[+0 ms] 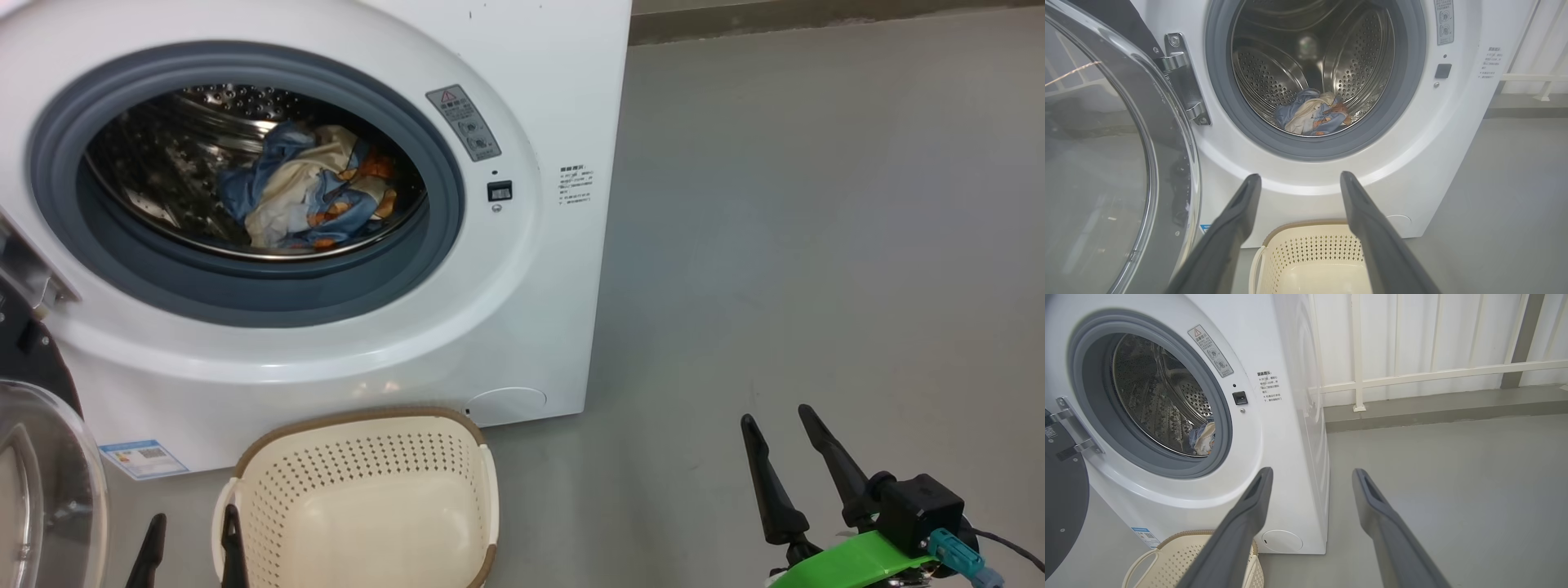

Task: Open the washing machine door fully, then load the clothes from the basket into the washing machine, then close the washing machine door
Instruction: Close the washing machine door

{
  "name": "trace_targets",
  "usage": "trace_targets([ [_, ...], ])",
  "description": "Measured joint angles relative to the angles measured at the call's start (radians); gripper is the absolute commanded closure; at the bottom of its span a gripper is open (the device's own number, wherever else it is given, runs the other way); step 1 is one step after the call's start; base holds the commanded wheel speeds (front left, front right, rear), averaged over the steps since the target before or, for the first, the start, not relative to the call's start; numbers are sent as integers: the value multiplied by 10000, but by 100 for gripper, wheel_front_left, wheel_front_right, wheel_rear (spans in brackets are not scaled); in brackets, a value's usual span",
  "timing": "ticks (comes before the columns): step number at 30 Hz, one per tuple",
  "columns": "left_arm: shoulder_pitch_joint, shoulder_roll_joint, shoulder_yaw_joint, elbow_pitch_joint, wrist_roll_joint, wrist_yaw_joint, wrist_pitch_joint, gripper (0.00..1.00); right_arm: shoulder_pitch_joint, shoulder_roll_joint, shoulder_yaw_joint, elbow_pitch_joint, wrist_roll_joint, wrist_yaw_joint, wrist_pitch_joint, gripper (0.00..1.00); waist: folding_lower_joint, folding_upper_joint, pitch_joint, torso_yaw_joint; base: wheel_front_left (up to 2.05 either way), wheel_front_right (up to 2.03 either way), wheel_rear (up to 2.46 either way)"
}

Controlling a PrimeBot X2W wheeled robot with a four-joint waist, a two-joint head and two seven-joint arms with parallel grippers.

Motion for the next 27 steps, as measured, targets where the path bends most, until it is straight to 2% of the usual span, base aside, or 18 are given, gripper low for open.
trace_targets([
  [27,-6,-69,-15,81,-50,2,0,0,-21,0,-40,36,-58,0,0,0,0,0,120,163,0,0,0],
])
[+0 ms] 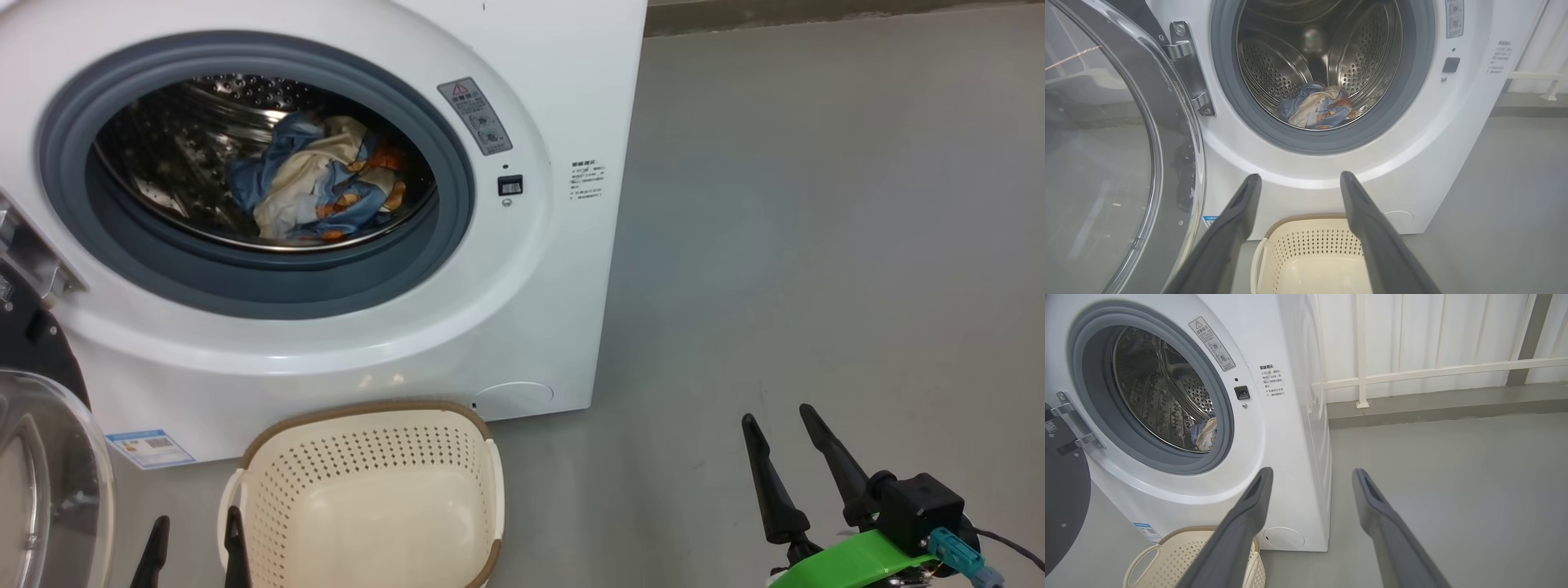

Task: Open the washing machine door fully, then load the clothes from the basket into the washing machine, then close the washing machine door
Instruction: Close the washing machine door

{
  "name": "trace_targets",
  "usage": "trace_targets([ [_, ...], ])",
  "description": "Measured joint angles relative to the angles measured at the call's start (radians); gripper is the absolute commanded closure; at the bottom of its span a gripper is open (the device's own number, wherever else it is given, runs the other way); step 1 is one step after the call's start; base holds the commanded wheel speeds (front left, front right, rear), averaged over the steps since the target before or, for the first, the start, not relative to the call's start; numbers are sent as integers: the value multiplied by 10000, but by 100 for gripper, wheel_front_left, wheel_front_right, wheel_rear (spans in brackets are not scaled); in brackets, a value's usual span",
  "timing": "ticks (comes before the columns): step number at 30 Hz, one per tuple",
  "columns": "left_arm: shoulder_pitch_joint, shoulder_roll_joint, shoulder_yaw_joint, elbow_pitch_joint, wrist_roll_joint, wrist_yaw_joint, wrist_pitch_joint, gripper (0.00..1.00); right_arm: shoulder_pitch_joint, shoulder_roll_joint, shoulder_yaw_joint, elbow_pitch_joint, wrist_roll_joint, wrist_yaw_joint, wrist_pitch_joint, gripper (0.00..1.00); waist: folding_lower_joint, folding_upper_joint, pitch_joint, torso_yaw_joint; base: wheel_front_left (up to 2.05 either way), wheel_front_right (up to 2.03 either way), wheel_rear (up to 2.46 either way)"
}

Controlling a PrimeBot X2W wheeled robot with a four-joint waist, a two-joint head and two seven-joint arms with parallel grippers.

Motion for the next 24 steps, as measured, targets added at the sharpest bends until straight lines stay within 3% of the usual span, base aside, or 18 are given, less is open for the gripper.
trace_targets([
  [24,-98,12,184,-48,-205,-268,0,0,-4,0,-12,19,-2,0,0,0,0,0,-43,-85,0,0,0],
])
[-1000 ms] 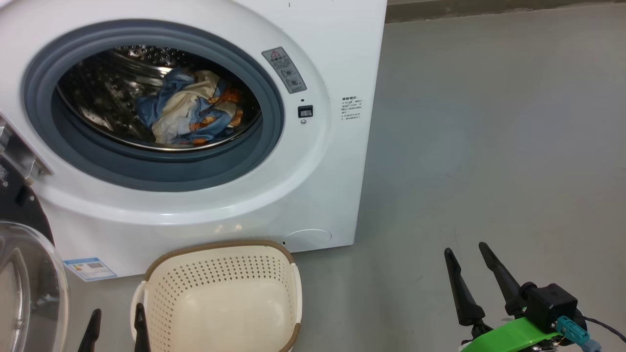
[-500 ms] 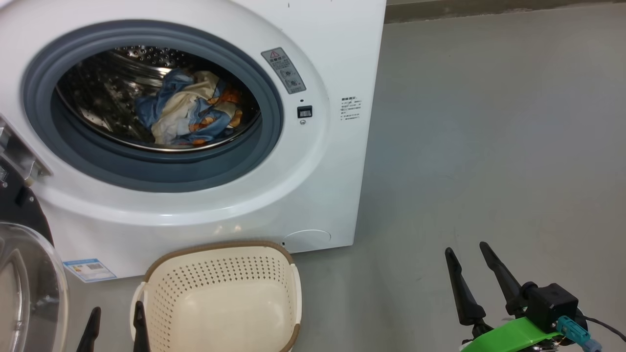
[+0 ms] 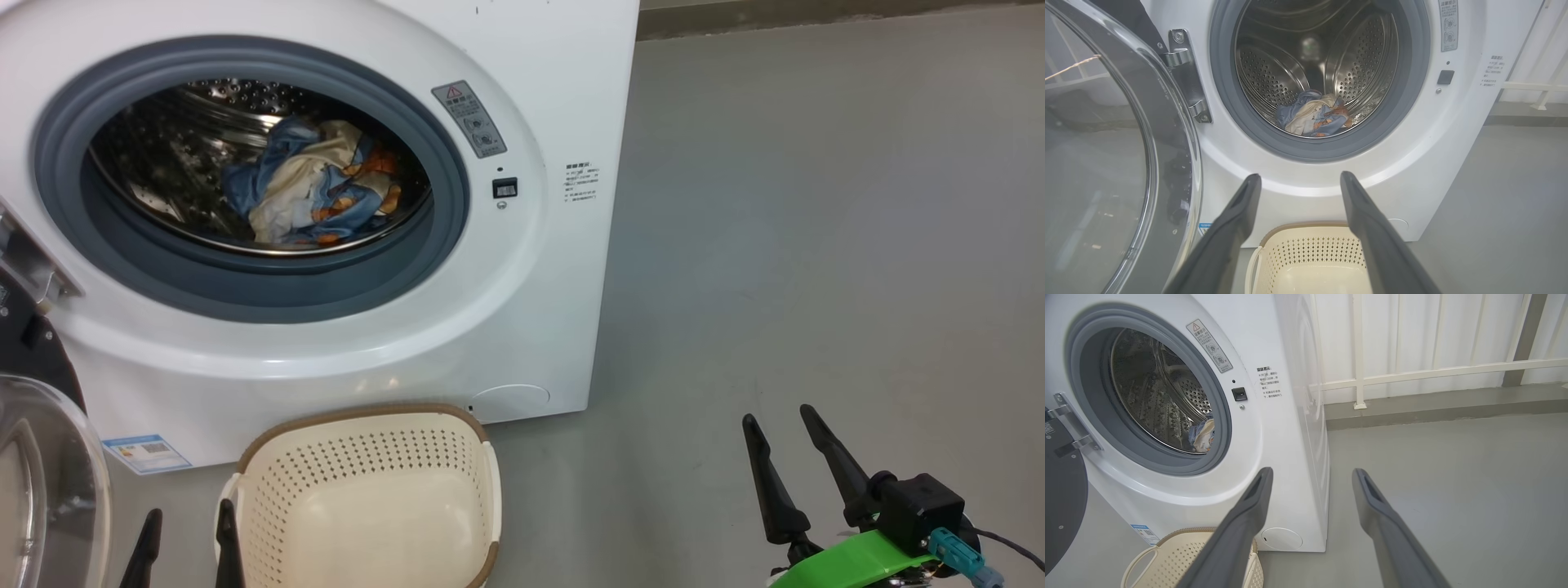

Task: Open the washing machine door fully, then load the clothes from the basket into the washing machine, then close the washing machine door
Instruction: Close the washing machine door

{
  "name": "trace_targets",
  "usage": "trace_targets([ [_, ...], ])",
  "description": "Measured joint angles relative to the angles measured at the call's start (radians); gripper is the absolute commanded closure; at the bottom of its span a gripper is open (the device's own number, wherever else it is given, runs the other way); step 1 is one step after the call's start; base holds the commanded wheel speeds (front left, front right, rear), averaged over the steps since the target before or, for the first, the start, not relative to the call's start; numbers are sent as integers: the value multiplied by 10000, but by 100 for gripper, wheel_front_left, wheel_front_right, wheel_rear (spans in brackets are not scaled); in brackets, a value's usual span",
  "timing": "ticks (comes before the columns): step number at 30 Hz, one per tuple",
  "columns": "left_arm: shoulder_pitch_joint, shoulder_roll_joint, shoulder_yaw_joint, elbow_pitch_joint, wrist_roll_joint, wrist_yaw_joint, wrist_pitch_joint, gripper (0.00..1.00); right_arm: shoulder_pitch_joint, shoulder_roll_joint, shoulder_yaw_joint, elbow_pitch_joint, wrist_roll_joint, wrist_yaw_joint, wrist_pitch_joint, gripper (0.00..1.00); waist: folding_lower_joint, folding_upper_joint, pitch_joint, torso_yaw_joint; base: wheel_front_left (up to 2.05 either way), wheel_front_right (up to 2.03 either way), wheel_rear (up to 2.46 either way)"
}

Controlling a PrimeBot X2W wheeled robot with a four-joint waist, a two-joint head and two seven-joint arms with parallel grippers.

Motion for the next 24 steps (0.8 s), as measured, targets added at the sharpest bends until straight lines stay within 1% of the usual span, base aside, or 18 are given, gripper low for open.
trace_targets([
  [9,-72,-2,63,56,0,-15,0,0,0,0,2,0,0,0,0,0,-1,0,18,-17,0,0,0],
  [18,-115,-8,127,136,2,-174,0,0,-4,0,6,-2,0,0,0,0,0,0,49,22,-1,1,0],
  [24,-178,-12,132,186,17,-274,0,0,-12,2,12,-2,0,0,0,0,0,0,77,15,-58,58,0],
])
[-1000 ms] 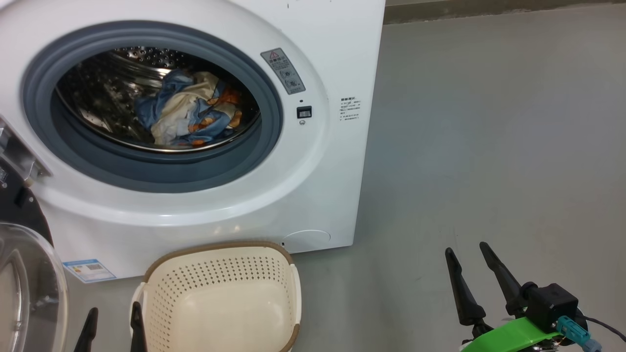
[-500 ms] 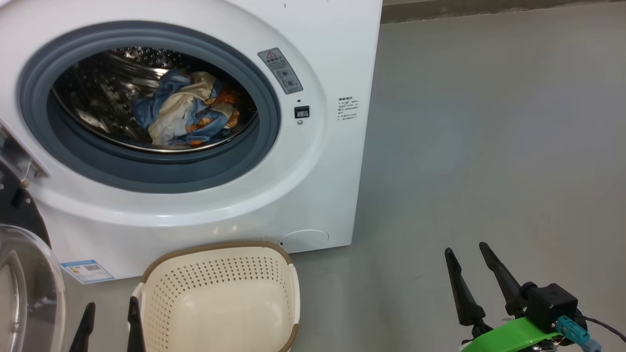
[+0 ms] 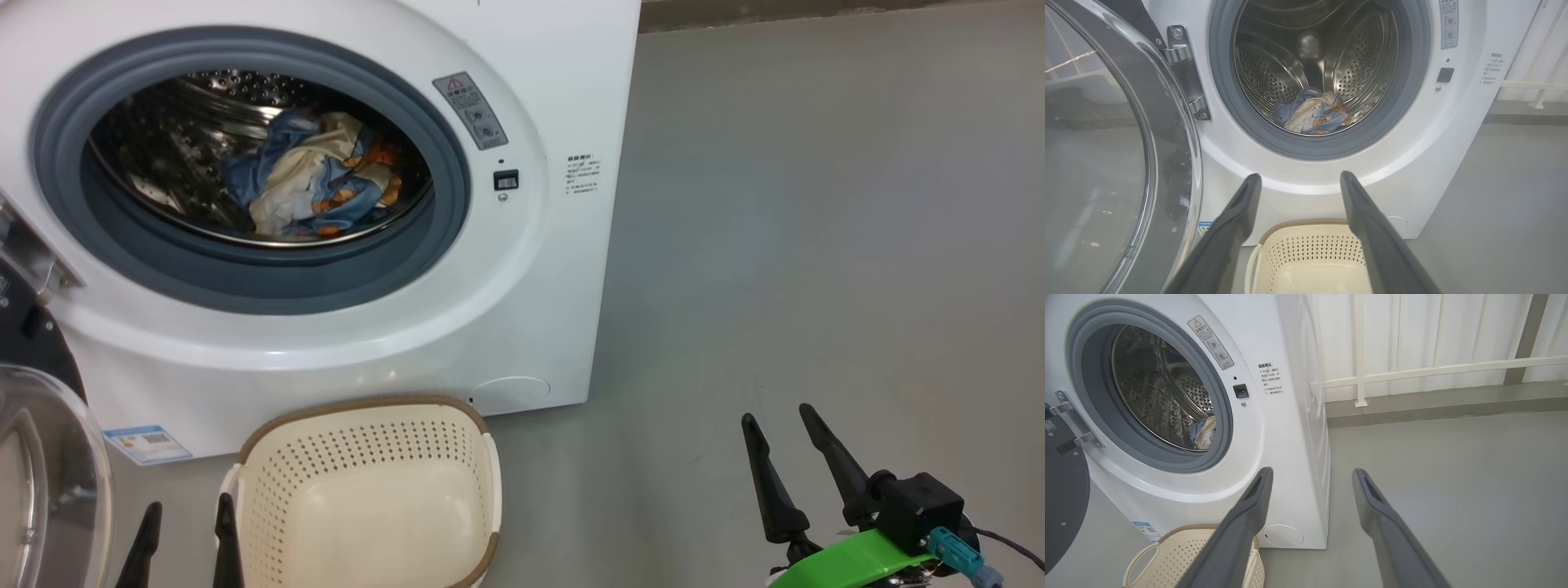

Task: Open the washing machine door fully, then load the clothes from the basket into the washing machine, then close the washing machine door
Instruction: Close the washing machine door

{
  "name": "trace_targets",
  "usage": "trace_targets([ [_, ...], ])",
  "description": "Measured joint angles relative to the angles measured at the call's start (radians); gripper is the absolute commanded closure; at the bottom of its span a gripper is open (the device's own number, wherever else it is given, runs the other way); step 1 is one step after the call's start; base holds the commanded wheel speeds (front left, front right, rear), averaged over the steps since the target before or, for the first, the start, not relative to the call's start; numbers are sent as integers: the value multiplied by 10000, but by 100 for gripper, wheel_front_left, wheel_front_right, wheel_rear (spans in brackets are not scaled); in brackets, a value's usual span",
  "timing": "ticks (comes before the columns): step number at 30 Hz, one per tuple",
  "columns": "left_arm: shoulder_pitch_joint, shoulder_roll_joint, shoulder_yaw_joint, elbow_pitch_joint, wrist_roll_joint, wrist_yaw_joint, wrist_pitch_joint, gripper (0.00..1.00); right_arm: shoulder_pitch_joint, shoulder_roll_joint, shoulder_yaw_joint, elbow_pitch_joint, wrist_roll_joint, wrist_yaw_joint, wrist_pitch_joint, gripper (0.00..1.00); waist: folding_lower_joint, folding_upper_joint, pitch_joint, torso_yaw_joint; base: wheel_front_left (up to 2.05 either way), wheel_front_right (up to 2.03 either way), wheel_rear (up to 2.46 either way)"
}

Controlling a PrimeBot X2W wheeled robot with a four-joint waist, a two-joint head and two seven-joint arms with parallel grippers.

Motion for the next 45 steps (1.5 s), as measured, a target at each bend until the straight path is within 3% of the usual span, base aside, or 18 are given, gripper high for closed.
trace_targets([
  [20,-207,-40,169,12,194,-153,0,0,-25,2,-21,4,0,0,0,0,0,0,90,23,-152,152,0],
  [45,-210,-79,217,-192,284,-153,0,0,-22,2,-79,-29,-261,0,0,0,0,0,-45,240,-7,7,0],
])
